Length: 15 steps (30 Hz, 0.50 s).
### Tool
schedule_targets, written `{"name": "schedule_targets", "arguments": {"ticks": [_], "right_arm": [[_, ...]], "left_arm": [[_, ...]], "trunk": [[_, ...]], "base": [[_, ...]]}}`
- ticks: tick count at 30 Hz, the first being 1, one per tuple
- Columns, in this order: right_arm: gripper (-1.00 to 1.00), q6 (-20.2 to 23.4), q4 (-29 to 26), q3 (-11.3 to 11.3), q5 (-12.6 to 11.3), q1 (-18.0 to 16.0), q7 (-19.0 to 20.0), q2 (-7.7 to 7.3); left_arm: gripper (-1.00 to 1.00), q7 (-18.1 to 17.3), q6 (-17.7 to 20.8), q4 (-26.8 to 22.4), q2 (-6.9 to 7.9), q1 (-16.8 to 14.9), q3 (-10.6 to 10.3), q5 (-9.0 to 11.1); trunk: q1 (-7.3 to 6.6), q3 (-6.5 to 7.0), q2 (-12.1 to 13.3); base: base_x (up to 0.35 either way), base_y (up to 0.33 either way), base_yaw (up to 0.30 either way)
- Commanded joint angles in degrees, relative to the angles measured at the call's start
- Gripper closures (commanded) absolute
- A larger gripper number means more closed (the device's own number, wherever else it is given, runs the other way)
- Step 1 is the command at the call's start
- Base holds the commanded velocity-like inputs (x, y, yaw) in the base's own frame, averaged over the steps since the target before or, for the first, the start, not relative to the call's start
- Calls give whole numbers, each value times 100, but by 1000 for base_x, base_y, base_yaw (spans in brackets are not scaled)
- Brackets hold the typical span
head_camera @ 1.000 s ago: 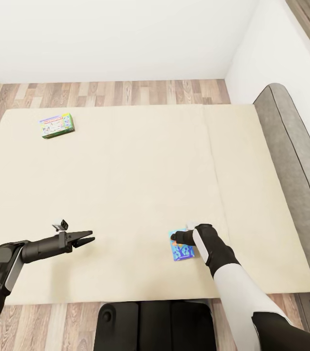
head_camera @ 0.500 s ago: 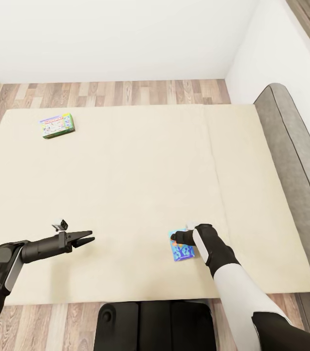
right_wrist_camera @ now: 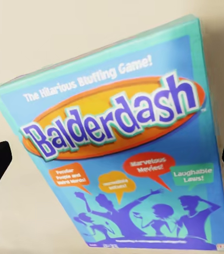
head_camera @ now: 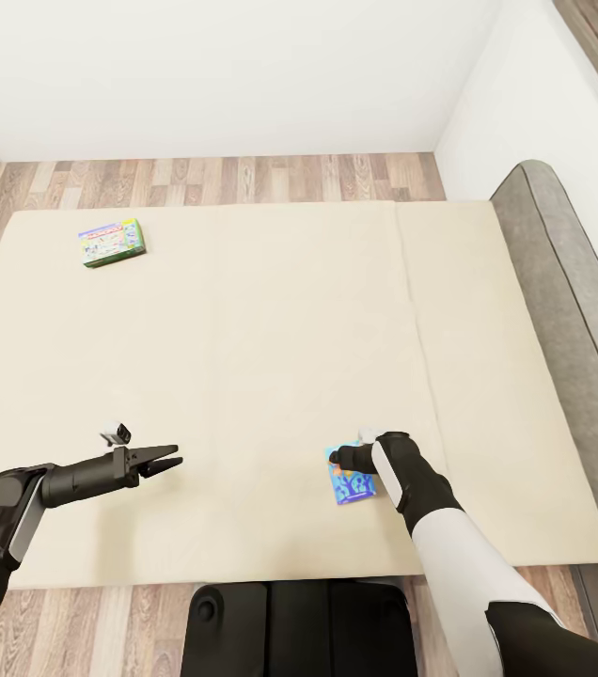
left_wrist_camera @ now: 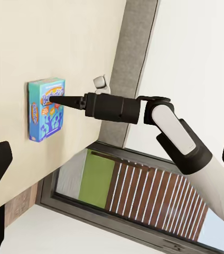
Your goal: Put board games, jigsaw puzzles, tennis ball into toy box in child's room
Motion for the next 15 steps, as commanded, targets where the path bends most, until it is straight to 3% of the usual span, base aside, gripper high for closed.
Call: {"name": "schedule_targets", "arguments": {"ticks": [1,15], "right_arm": [[-100,25,-8,-30,-12,-2,8,7],[-100,27,-8,-30,-12,-2,8,7]], "left_arm": [[-100,-15,60,0,4,-2,-3,7],[-100,-15,60,1,2,-2,-2,7]], "trunk": [[3,-6,-9],[3,-6,-9]], "base": [[0,57,0],[0,8,0]]}}
